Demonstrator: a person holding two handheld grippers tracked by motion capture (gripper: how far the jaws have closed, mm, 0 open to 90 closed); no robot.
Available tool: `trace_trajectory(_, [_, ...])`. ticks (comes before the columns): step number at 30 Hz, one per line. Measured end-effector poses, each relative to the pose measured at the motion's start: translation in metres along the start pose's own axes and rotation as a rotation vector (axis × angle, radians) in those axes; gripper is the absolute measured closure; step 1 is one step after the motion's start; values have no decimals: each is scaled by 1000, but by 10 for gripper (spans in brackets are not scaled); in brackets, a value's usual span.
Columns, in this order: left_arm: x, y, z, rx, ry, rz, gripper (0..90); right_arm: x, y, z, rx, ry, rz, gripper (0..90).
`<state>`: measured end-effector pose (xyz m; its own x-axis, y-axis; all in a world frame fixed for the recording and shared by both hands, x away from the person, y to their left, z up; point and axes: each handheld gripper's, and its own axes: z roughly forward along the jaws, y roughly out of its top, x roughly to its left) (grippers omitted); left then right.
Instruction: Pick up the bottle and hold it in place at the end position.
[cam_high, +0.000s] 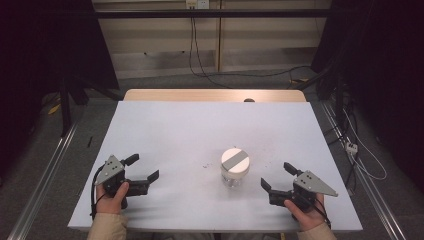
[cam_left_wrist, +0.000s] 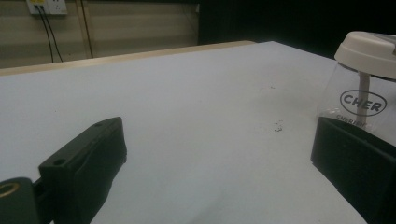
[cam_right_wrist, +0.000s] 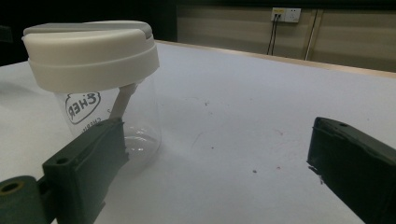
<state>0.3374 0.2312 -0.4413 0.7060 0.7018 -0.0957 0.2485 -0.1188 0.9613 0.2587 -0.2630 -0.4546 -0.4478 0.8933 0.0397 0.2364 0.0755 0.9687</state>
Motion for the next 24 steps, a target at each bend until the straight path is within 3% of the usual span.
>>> trace_trajectory(14, [-2, 0, 2, 2, -14, 9, 30, 14, 6, 16, 25, 57, -35, 51])
trace_trajectory(24, [-4, 1, 3, 5, -20, 9, 30, 38, 11, 35, 41, 126, -59, 51])
